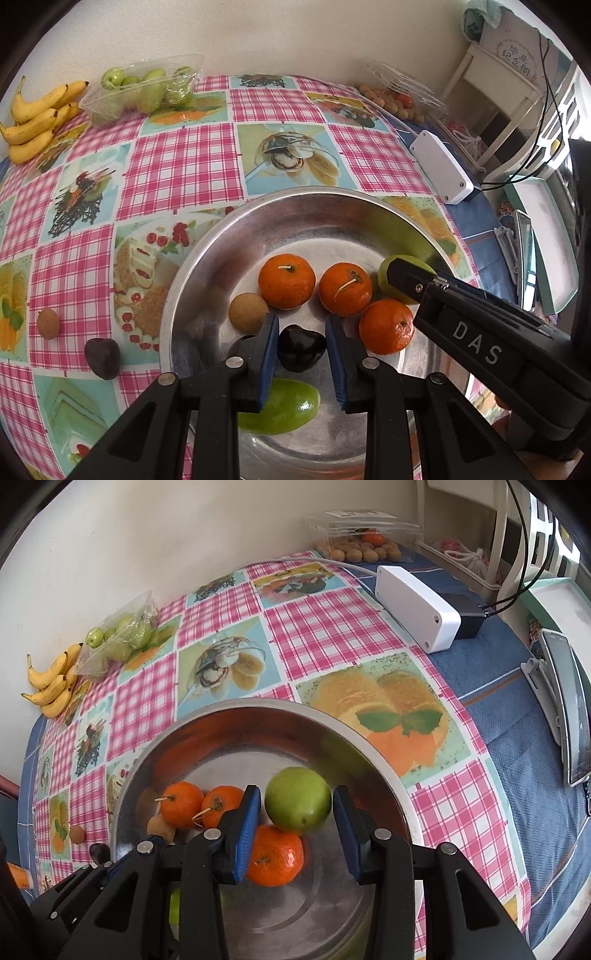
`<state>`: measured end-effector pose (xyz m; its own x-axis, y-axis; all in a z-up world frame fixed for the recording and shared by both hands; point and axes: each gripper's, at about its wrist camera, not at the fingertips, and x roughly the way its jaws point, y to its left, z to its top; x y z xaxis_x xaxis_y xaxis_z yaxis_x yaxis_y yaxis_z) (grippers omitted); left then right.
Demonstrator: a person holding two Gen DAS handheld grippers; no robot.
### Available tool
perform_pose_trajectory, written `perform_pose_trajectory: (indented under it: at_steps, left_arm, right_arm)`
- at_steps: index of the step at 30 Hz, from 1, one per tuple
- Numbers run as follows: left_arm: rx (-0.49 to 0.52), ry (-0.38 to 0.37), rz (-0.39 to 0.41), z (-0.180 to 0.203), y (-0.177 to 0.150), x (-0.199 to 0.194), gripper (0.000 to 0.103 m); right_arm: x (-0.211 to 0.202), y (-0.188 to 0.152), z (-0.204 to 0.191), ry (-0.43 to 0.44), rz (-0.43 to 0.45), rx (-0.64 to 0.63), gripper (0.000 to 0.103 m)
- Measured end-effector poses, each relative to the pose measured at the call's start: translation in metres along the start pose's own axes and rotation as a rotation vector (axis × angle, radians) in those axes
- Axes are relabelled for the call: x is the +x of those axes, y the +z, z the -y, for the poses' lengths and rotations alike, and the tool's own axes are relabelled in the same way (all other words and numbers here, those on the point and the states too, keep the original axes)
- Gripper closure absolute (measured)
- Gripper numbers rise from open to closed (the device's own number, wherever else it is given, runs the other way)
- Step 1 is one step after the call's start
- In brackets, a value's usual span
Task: Organize fruits
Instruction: 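Open the right tool to drop the mango while the left tool releases the plum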
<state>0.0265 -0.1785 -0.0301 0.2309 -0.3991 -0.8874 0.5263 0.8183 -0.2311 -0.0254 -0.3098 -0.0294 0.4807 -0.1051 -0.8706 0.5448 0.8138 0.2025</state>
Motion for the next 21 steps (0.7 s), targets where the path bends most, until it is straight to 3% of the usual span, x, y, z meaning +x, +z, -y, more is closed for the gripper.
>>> perform_pose_trajectory:
  at_steps: [6,10,14,21]
  left_arm:
    - [-0.011,-0.013,0.004,-0.001,0.003,-0.005,0.073]
    - [-0.016,-0.027,0.022,-0.001,0.006,-0.013,0.061]
    - [-0.03,-0.035,0.036,-0.004,0.009,-0.02,0.059]
    - [-0.103,0.034,0.067,-0.024,0.015,-0.032,0.053]
  right_arm:
    - [-0.012,0.003,-0.004,-0.003,0.029,-0.02,0.061]
    - [-0.024,0.006,-0.007,-0.001,0.06,-0.032,0.06]
    - [-0.03,0.007,-0.009,-0.001,0.075,-0.041,0.06]
    - [-0.027,0.006,-0.009,0.005,0.057,-0.038,0.061]
